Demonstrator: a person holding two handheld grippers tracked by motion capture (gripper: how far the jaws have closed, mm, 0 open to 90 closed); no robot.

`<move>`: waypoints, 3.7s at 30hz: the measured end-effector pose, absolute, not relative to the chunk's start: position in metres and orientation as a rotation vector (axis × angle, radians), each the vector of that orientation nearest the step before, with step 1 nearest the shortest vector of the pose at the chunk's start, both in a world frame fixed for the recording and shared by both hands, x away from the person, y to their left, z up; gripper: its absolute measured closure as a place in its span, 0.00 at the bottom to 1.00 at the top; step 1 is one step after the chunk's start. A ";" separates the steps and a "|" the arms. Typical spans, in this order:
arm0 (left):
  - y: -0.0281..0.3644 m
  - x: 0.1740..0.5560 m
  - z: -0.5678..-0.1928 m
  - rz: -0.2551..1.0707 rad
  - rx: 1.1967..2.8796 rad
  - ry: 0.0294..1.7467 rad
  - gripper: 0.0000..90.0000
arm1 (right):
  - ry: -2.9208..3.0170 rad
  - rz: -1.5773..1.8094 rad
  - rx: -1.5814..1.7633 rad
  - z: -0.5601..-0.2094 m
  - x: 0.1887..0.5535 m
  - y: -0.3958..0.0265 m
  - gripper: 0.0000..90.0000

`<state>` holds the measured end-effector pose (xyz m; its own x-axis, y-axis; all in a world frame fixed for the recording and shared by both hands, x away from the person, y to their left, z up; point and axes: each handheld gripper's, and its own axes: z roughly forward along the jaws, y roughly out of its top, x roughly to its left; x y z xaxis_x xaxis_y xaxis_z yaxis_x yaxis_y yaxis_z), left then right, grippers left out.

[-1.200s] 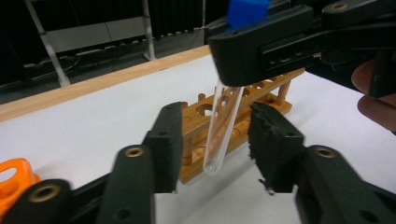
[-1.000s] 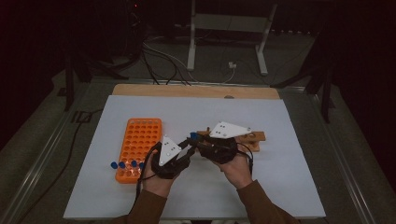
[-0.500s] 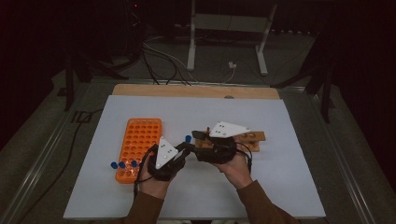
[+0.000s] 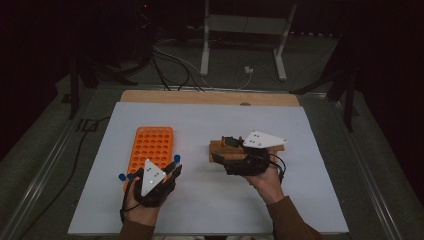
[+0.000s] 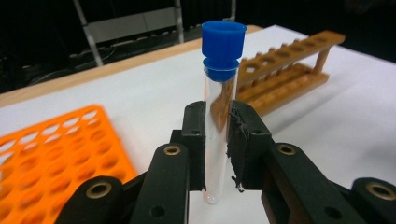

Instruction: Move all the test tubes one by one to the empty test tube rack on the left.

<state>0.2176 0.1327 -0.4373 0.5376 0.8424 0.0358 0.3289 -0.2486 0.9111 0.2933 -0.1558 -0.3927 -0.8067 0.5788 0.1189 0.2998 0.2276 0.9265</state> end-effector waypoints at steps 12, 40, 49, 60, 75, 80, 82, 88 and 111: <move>0.157 0.205 -0.452 0.710 1.819 1.031 0.86 | 2.242 1.620 0.816 -0.393 0.292 -0.158 0.33; 0.157 0.194 -0.460 0.785 1.814 1.036 0.86 | 2.224 1.645 0.810 -0.395 0.290 -0.162 0.36; 0.155 0.192 -0.469 0.770 1.836 1.136 0.86 | 2.216 1.652 0.805 -0.395 0.289 -0.163 0.37; 0.150 0.199 -0.477 0.740 1.881 1.224 0.86 | 2.210 1.666 0.801 -0.396 0.288 -0.164 0.37; 0.148 0.203 -0.483 0.715 1.900 1.270 0.86 | 2.219 1.645 0.803 -0.398 0.289 -0.163 0.37; 0.146 0.202 -0.482 0.703 1.912 1.253 0.78 | 2.220 1.634 0.816 -0.400 0.289 -0.164 0.35; 0.143 0.200 -0.481 0.724 1.914 1.232 0.69 | 2.218 1.625 0.822 -0.401 0.290 -0.165 0.34; 0.139 0.194 -0.469 0.749 1.884 1.195 0.51 | 2.231 1.595 0.840 -0.405 0.291 -0.165 0.30; 0.157 0.230 -0.422 0.659 1.773 1.066 0.14 | 2.207 1.492 0.959 -0.420 0.299 -0.182 0.16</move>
<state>0.2295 0.1570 -0.4219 0.4783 0.8780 -0.0170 0.3771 -0.1878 0.9069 0.2991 -0.1823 -0.4204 -0.7284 0.6761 0.1108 0.3548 0.2339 0.9052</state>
